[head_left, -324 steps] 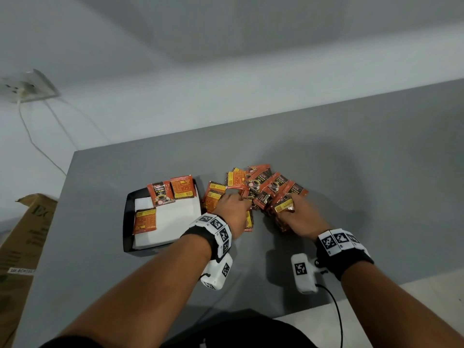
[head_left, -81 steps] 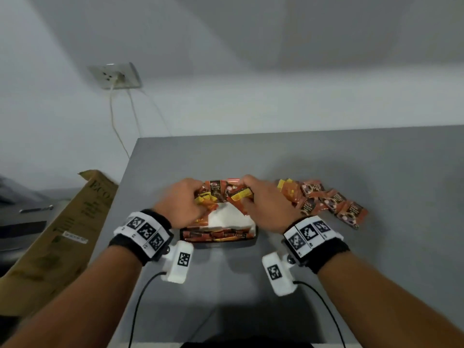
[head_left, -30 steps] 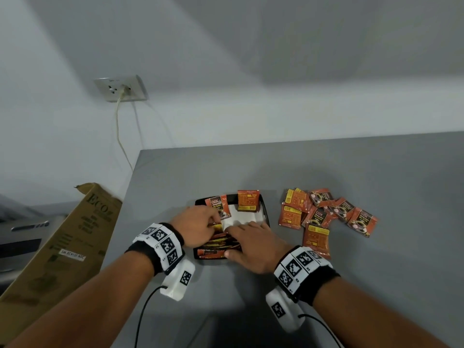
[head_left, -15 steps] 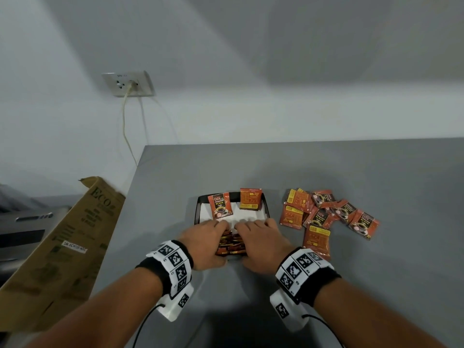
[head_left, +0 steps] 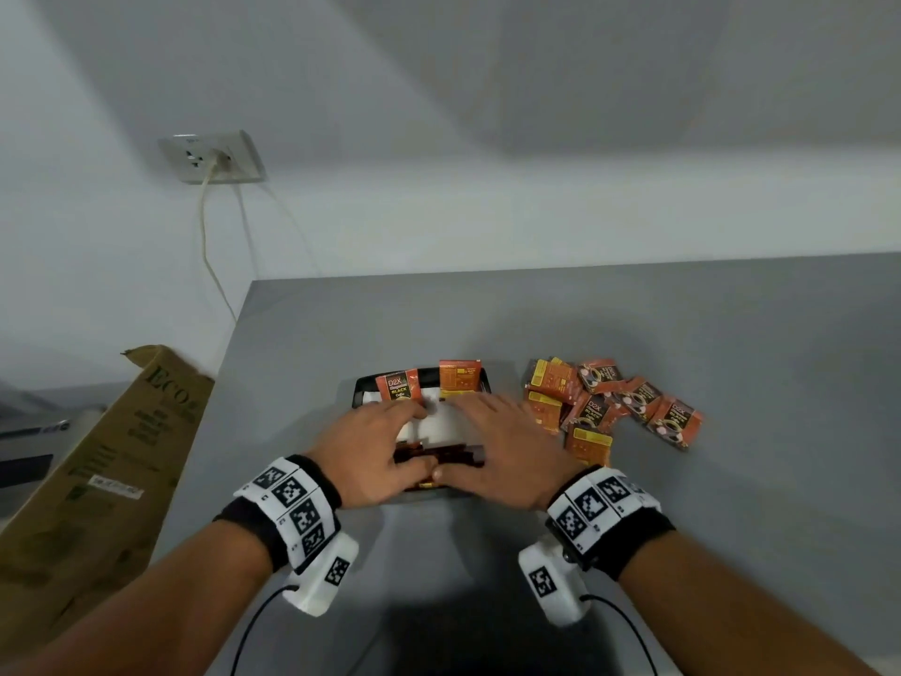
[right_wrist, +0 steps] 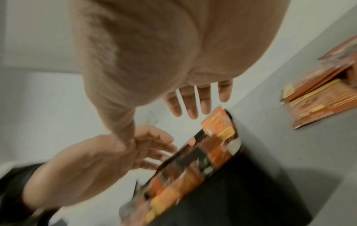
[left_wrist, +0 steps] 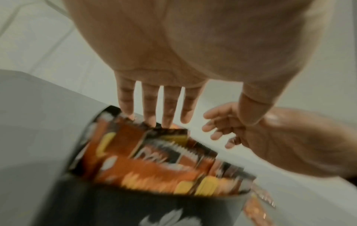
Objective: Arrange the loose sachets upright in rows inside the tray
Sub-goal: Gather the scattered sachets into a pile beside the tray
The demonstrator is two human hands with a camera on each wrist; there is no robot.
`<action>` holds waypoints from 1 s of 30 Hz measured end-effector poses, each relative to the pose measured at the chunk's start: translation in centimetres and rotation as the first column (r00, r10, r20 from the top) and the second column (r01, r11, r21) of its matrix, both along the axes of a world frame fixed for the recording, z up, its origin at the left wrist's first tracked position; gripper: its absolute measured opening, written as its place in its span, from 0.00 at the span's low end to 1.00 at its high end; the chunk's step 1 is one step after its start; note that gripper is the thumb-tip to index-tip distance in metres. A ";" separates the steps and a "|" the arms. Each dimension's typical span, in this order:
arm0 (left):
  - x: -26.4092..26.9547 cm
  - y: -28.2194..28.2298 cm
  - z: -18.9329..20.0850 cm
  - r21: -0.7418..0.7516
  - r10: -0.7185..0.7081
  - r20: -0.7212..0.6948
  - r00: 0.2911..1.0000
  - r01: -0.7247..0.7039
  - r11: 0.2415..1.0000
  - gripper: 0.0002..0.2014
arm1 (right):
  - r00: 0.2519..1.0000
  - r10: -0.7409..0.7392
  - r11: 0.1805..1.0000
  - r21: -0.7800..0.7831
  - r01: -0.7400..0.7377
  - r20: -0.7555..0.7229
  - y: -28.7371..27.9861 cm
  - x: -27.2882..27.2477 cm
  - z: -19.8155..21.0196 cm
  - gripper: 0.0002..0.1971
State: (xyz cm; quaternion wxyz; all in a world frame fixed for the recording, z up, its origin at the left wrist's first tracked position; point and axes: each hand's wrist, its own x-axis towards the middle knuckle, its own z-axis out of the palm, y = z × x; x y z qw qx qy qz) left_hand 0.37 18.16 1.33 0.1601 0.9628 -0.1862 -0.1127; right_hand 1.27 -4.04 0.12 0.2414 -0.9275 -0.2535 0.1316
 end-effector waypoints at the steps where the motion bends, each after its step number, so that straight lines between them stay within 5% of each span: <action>1: 0.2 -0.4 0.5 -0.028 0.003 0.009 1.000 -0.003 1.000 0.32 | 0.997 -0.070 0.995 0.063 0.071 -0.023 -1.1 0.5 0.3 0.37; 6: 1.9 -5.9 2.6 -0.191 0.092 0.033 0.995 -0.085 0.978 0.15 | 0.841 -0.539 0.843 0.050 0.536 0.058 -8.3 2.1 -1.9 0.21; 9: 3.2 -11.4 2.6 -0.243 0.086 -0.026 0.996 -0.089 0.966 0.10 | 0.689 -0.721 0.693 -0.071 0.717 -0.072 -10.8 1.3 -3.3 0.28; 12: 4.4 -16.8 1.9 -0.199 0.067 -0.088 0.994 -0.083 0.976 0.07 | 0.670 -0.724 0.689 -0.138 0.711 -0.163 -11.6 0.2 -4.6 0.34; 16: 5.8 -21.8 -0.5 -0.006 0.104 -0.182 0.978 -0.107 0.994 0.01 | 0.683 -0.717 0.692 -0.025 0.721 -0.143 -12.4 -0.1 -5.8 0.30; 22: 6.7 -24.6 -5.3 0.324 0.319 -0.188 0.929 -0.248 0.913 0.23 | 0.703 -0.656 0.736 -0.026 0.676 -0.274 -15.2 0.0 -4.9 0.19; 28: 6.5 -24.2 -6.4 0.297 0.412 -0.146 0.899 -0.357 0.885 0.18 | 0.602 -0.716 0.624 0.063 0.779 -0.354 -17.6 1.5 -4.2 0.17; 30: 6.3 -24.0 -6.4 0.245 0.465 -0.185 0.866 -0.418 0.875 0.25 | 0.624 -0.687 0.660 0.039 0.750 -0.373 -17.5 1.8 -4.5 0.13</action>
